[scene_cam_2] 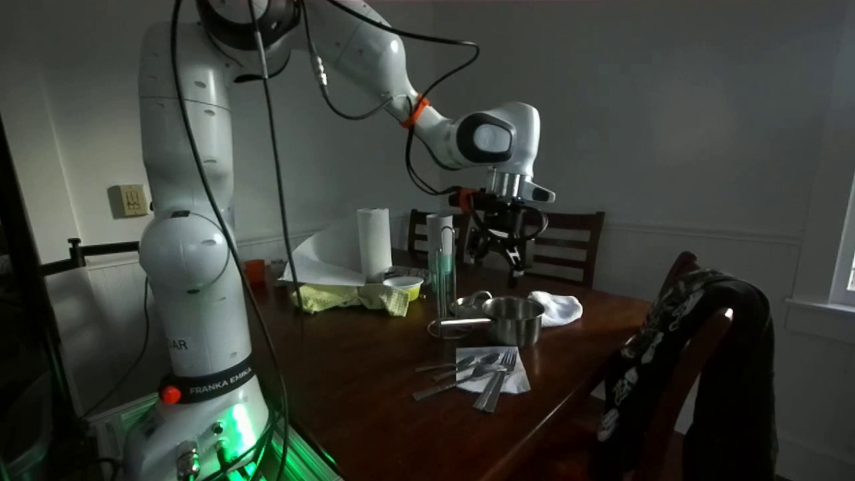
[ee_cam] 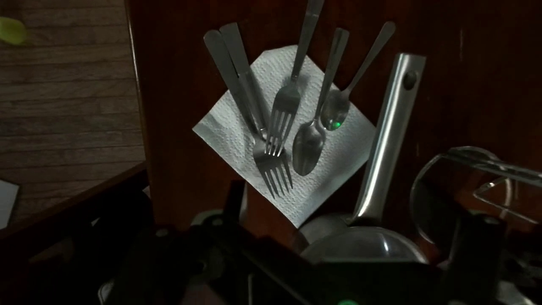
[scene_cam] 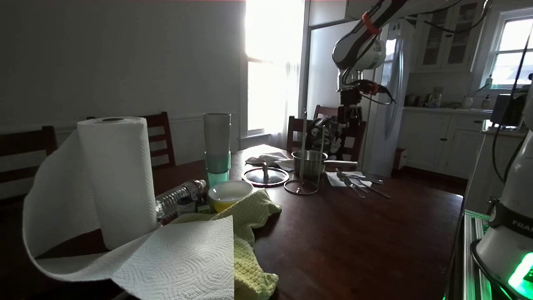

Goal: Move the fork from under the paper towel to on top of it

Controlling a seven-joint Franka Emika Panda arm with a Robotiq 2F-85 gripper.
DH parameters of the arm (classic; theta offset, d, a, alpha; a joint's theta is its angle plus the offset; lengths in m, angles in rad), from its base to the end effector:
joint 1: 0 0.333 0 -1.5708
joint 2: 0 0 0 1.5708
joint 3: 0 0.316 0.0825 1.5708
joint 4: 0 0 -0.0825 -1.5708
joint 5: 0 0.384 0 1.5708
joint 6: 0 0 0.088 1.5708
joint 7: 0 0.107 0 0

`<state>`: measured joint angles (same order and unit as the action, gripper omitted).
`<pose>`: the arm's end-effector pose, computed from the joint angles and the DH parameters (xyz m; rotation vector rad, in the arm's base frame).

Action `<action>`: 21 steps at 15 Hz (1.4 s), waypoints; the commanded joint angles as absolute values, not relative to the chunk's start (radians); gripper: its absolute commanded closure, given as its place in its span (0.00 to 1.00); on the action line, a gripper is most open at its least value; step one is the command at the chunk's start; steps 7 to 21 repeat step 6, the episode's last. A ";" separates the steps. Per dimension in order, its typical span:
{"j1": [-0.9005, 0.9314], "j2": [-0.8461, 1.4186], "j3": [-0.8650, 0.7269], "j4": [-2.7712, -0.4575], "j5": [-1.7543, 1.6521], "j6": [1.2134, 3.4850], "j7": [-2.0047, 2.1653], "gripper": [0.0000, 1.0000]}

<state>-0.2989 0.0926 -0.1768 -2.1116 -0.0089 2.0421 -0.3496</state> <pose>0.4795 -0.2466 0.3602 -3.0838 0.1883 0.2427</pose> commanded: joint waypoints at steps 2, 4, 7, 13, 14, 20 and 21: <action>-0.263 -0.122 -0.192 -2.314 -0.028 2.106 -0.359 0.00; -0.257 -0.062 -0.200 -2.247 -0.015 2.067 -0.348 0.00; -0.250 -0.096 -0.201 -2.279 -0.017 2.075 -0.347 0.00; -0.250 -0.096 -0.201 -2.279 -0.017 2.075 -0.347 0.00; -0.250 -0.096 -0.201 -2.279 -0.017 2.075 -0.347 0.00; -0.250 -0.096 -0.201 -2.279 -0.017 2.075 -0.347 0.00; -0.250 -0.096 -0.201 -2.279 -0.017 2.075 -0.347 0.00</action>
